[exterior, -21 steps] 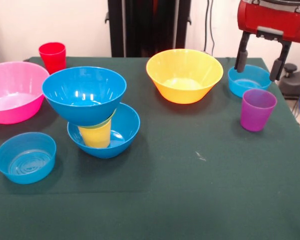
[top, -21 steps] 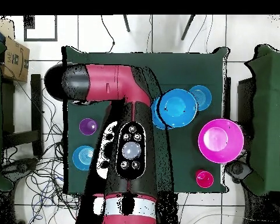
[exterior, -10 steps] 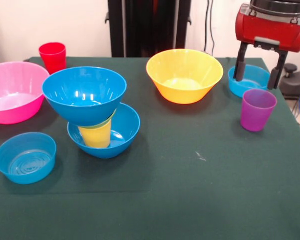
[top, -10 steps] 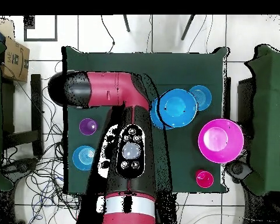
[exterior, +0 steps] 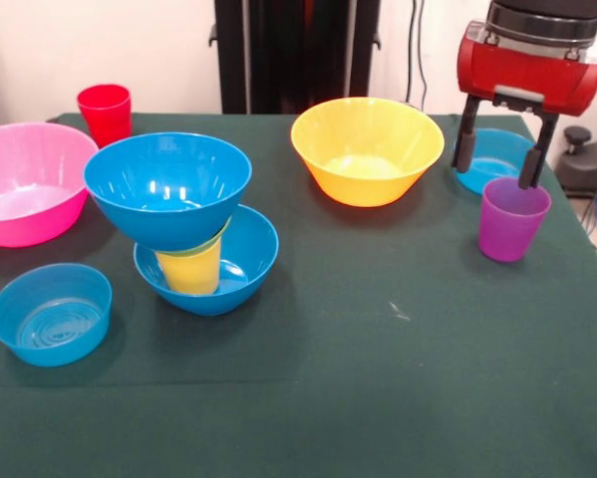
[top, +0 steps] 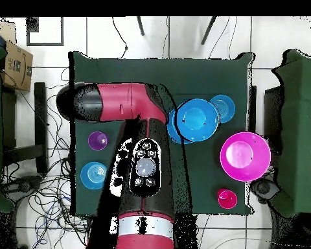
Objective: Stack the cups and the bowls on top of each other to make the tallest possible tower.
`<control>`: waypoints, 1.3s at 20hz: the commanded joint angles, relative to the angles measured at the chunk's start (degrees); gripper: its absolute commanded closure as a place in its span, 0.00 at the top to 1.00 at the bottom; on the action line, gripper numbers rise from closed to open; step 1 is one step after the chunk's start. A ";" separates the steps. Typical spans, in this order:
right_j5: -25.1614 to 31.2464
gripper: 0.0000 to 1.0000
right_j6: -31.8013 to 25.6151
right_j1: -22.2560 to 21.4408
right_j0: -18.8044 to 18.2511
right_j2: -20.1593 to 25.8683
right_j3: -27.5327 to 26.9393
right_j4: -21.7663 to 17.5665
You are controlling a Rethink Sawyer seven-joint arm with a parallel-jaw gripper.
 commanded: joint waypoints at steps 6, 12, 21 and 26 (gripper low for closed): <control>-5.57 1.00 -6.03 5.26 -2.18 7.30 6.72 -6.83; -6.62 1.00 -4.72 6.35 -1.89 7.42 6.33 -7.69; -6.29 1.00 -1.34 7.10 0.01 6.61 5.12 -7.40; -6.07 1.00 -1.00 6.46 0.25 6.33 5.79 -7.16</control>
